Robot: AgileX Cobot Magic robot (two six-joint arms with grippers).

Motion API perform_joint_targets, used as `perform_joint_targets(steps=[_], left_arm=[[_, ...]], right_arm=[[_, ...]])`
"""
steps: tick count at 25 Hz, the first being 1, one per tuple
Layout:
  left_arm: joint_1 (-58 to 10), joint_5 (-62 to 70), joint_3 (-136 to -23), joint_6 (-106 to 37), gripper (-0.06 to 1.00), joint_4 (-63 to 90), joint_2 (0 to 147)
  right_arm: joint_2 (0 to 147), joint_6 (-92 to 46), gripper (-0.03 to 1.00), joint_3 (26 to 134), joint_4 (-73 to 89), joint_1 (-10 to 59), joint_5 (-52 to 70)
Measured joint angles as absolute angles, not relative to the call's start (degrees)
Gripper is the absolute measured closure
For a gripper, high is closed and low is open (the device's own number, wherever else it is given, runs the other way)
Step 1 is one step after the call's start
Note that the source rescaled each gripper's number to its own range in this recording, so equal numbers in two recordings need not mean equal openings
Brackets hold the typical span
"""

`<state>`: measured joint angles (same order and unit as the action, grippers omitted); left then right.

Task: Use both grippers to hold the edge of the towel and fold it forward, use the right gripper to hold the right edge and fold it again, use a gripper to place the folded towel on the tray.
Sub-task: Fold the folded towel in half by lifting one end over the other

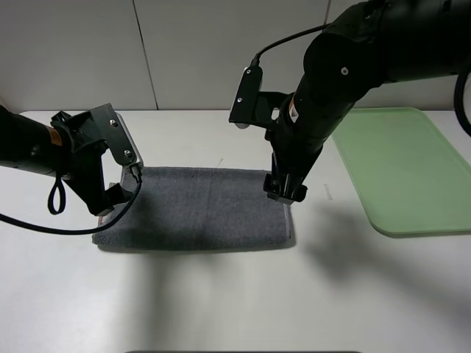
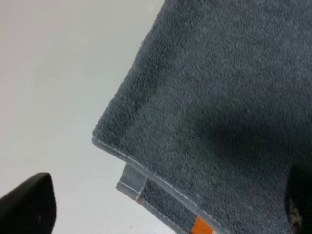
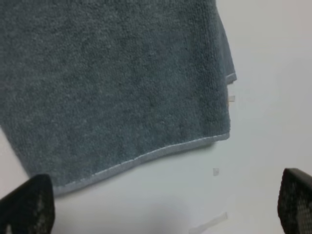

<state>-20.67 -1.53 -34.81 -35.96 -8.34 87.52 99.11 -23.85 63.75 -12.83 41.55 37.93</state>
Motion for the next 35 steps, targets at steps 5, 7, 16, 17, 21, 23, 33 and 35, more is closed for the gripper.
perform_joint_targets(steps=[5,7,16,17,21,23,33,35], left_arm=[[-20.67,2.39,-34.81,-35.84,-0.04,-8.34,82.18],[-20.67,5.38,-34.81,-35.56,-0.05,-8.34,78.61],[-20.67,27.66,-34.77,-27.38,-0.05,-8.4,56.43],[-20.67,30.31,-34.77,-25.58,-0.06,-8.4,54.0],[-20.67,39.14,-34.77,-17.82,-0.05,-8.53,42.44],[-20.67,42.5,-34.77,-14.26,-0.05,-8.56,36.25],[-20.67,58.63,-34.77,2.03,-0.06,-8.56,11.02],[-20.67,61.82,-34.77,4.0,-0.06,-8.56,8.11]], right_arm=[[99.11,-23.4,-0.03,63.75,-11.01,41.55,38.07],[99.11,-22.63,-0.03,63.75,-10.73,41.55,38.12],[99.11,-16.46,-0.03,63.75,-9.64,41.55,38.95],[99.11,-15.6,-0.03,63.75,-9.19,41.55,39.37],[99.11,-12.33,-0.03,63.75,-6.17,41.55,40.22],[99.11,-11.41,-0.03,63.75,-4.11,41.55,41.11],[99.11,-10.48,-0.03,63.75,7.38,41.55,43.83],[99.11,-10.48,-0.03,63.75,8.25,41.55,43.83]])
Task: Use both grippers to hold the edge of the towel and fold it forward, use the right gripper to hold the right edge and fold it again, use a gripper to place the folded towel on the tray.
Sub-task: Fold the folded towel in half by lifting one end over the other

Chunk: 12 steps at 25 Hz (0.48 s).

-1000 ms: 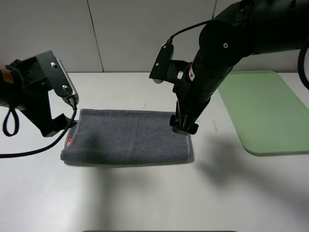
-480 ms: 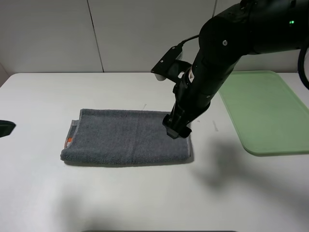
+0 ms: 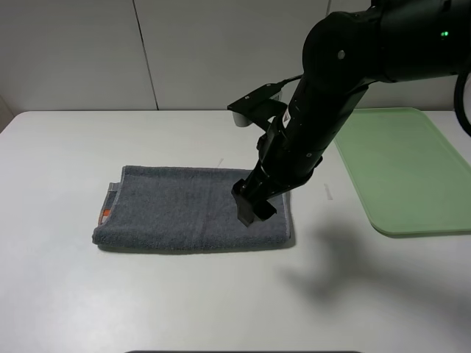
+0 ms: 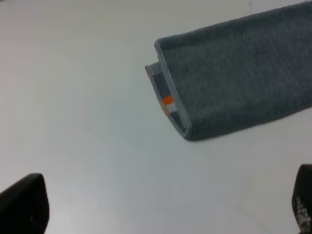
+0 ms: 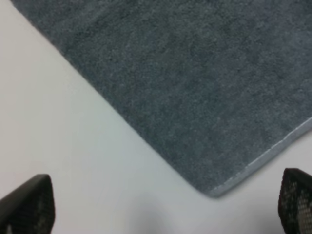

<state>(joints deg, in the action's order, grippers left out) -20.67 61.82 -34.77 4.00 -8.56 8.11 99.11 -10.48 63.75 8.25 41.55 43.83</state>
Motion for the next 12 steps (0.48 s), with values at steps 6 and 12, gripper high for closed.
perform_joint_targets(steps=[6,12], left_arm=[[-20.67,66.58,-34.77,5.69,-0.06,-9.06,2.16],[-20.67,66.58,-34.41,6.19,-0.06,-11.32,-0.35]], right_arm=[[99.11,-10.48,-0.03,63.75,8.91,41.55,43.78],[99.11,-10.48,-0.03,63.75,8.97,41.55,43.67]])
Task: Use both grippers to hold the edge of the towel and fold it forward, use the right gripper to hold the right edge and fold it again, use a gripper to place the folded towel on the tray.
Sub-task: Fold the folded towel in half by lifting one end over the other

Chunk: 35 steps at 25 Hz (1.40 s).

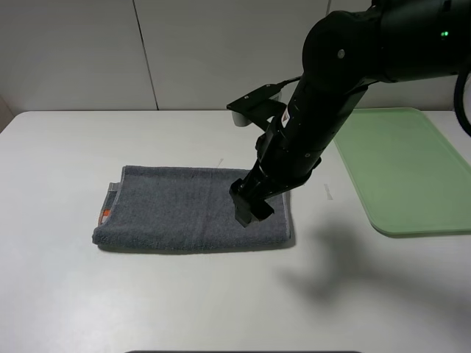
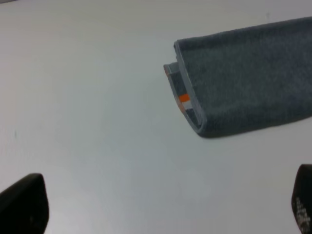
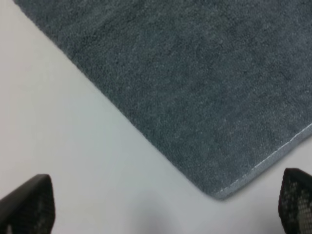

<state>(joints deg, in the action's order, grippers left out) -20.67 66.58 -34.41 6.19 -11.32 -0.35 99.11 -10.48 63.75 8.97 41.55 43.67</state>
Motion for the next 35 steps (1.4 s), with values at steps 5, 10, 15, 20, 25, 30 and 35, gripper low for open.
perform_joint_targets(steps=[5,10,15,20,25,30,35], left_arm=[[-20.67,65.61,-30.34,8.61,-0.06,-10.64,-0.35],[-20.67,62.78,-28.25,8.75,-0.06,-8.36,-0.35],[-20.67,61.48,-27.64,4.49,-0.06,-5.49,-0.35],[-20.67,61.24,-27.49,0.36,-0.06,-1.97,-0.35],[-20.67,61.08,-27.49,0.0,-0.06,-1.79,-0.35],[-20.67,61.08,-27.49,0.0,-0.06,-1.74,-0.35],[-19.92,61.08,-27.49,0.0,-0.06,-1.74,-0.35]], right_arm=[[99.11,-10.48,-0.03,63.75,8.97,41.55,43.67],[99.11,-10.48,-0.03,63.75,8.97,41.55,43.67],[99.11,-10.48,-0.03,63.75,8.97,41.55,43.67],[99.11,-10.48,-0.03,63.75,9.42,41.55,43.67],[99.11,-10.48,-0.03,63.75,9.81,41.55,43.67],[99.11,-10.48,-0.03,63.75,10.04,41.55,43.67],[99.11,-10.48,-0.03,63.75,10.19,41.55,43.51]])
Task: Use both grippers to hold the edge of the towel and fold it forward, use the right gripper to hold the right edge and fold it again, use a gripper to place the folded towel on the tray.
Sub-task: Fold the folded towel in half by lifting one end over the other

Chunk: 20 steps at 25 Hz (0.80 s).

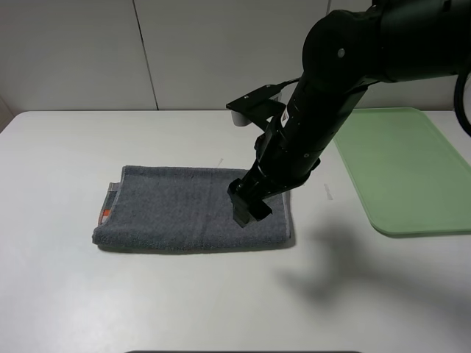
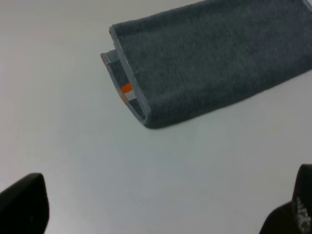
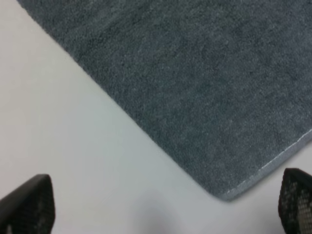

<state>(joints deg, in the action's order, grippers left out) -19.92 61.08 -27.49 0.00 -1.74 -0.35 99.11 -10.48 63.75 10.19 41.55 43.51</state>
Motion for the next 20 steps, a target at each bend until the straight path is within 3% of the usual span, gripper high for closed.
perform_joint_targets(steps=[12,20], left_arm=[[-0.74,61.08,-27.49,0.0,-0.06,-1.74,-0.35],[2.1,61.06,-27.49,0.0,-0.06,-1.74,-0.35]], right_arm=[[99.11,-8.63,-0.03,63.75,14.11,41.55,42.32],[99.11,-0.54,-0.03,63.75,14.43,41.55,41.1]])
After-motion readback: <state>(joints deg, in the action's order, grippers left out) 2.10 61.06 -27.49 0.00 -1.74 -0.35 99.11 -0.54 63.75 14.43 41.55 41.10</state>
